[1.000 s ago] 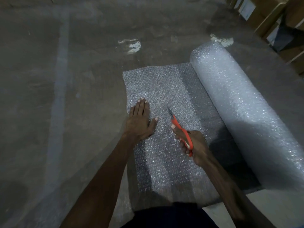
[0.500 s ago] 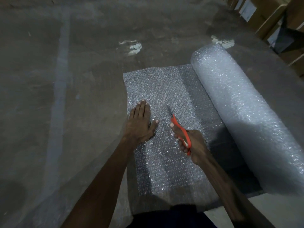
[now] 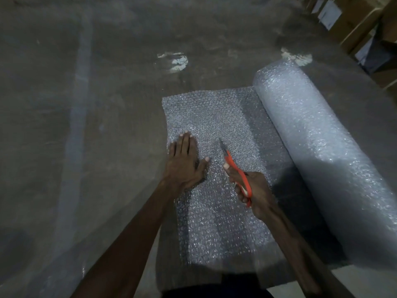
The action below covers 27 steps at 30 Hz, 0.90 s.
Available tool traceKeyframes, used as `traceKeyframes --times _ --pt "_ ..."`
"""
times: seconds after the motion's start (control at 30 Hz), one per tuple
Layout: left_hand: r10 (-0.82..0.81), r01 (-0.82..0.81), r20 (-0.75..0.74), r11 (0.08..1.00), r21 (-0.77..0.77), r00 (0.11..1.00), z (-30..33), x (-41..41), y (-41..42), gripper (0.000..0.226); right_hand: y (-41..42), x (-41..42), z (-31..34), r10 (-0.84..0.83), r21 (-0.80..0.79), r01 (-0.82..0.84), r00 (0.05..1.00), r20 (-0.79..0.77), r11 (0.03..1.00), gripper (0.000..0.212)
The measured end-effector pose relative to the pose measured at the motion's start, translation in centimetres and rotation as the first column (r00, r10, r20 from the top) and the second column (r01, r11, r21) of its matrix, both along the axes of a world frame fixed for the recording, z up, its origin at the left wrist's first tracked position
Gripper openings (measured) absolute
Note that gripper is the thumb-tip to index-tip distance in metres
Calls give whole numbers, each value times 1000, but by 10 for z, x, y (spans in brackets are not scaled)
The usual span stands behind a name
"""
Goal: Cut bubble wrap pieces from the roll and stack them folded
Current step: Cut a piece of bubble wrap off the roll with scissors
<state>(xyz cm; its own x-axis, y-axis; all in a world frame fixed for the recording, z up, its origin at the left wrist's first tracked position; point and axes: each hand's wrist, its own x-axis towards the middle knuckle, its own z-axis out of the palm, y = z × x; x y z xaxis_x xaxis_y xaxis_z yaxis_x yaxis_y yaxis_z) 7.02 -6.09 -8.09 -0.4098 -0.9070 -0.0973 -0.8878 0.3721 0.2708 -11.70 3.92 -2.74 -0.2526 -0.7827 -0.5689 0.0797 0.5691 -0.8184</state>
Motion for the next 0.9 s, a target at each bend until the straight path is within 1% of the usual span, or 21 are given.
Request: traceKeyframes --times 0.1,0.13,0.2,0.27,0.4,0.43,0.5,0.57,0.63,0.7,0.8,0.9 --pt "14 -15 -20 1000 -19 1000 4 -5 -22 85 0 0 -1 4 -5 -4 1000 21 1000 44" --pt "16 -16 -23 1000 -16 1000 4 -5 -31 85 0 0 -2 1 -7 -1 999 33 1000 41" --pt "12 -12 -16 1000 -5 1000 3 -5 -46 87 -1 -1 -2 -6 -7 6 999 45 1000 44" --pt "-5 5 -7 1000 -4 1000 0 -4 -54 85 -2 -1 -2 -8 -10 9 999 47 1000 52" --pt "-4 3 -19 999 -44 1000 -10 -1 -56 83 -9 0 -1 -5 -34 6 1000 30 999 79" --pt "-2 1 -19 999 -45 1000 -12 -1 -56 84 -10 0 -1 1 -41 0 1000 19 999 81" --pt "2 -3 -22 999 -48 1000 -13 -1 -57 86 -13 0 -2 14 -34 -14 1000 16 999 70" --pt "4 -5 -25 999 -52 1000 -14 0 -58 88 -14 0 -3 16 -18 -15 1000 24 1000 50" --pt "8 -9 -31 998 -59 1000 -14 0 -57 87 -14 0 -4 20 -15 -20 999 25 1000 41" --pt "8 -10 -33 998 -55 999 -14 0 -57 85 -14 0 -5 19 -11 -19 1000 19 1000 43" --pt "8 -9 -31 999 -54 1000 -14 0 -57 83 -16 0 -5 -1 -5 1 1000 9 1000 61" --pt "6 -8 -27 999 -50 1000 -14 -1 -57 83 -21 1 -3 2 -15 -2 1000 9 1000 57"
